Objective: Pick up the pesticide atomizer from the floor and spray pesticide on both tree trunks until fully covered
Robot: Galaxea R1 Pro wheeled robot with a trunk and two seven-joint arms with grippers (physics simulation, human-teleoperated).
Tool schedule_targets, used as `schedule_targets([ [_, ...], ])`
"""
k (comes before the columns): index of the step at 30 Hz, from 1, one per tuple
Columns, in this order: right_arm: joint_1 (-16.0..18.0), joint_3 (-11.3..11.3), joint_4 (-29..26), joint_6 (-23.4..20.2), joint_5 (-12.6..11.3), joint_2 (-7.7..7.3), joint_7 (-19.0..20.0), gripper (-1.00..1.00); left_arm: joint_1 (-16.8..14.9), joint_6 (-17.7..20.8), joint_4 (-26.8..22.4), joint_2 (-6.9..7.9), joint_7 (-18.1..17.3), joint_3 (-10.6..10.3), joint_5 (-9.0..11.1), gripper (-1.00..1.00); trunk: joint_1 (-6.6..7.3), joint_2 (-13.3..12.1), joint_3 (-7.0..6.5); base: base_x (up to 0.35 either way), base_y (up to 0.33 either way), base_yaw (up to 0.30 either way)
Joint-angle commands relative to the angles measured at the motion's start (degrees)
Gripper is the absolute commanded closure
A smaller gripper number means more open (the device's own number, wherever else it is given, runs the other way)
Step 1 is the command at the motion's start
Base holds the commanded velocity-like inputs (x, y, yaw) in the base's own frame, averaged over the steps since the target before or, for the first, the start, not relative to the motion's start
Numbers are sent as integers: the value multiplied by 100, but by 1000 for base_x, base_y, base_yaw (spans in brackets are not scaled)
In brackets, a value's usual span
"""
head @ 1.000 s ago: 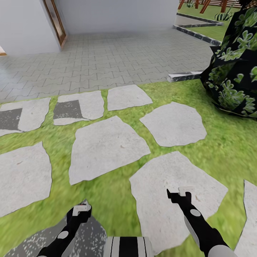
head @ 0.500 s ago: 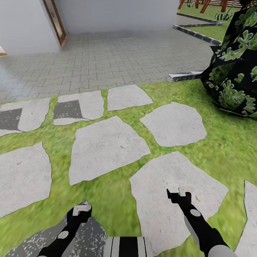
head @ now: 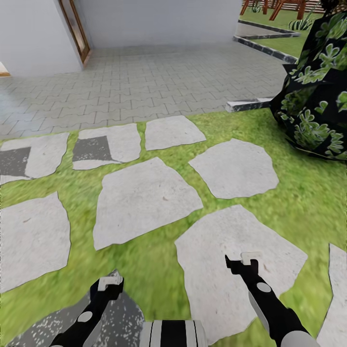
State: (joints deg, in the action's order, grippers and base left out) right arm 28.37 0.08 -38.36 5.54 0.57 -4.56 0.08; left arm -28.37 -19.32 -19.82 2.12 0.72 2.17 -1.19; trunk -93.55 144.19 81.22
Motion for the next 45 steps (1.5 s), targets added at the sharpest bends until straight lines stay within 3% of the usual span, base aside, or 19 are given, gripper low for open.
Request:
schedule_targets([
  [1,2,1,4,17,5,-1,1,-100,-2,-19,5,-1,7,12,-13,-100,3,1,3,-198,0,0],
  [30,2,1,21,17,13,-1,-1,-100,-11,-19,-9,-10,7,12,-5,-100,3,1,2,2,0,0],
  [31,2,1,21,17,13,-1,-1,-100,-11,-19,-10,-10,7,12,-5,100,3,1,2,0,0,0],
  [45,2,1,21,17,13,-1,-4,-100,-11,-28,-19,-5,7,23,4,100,3,1,2,0,0,0],
])
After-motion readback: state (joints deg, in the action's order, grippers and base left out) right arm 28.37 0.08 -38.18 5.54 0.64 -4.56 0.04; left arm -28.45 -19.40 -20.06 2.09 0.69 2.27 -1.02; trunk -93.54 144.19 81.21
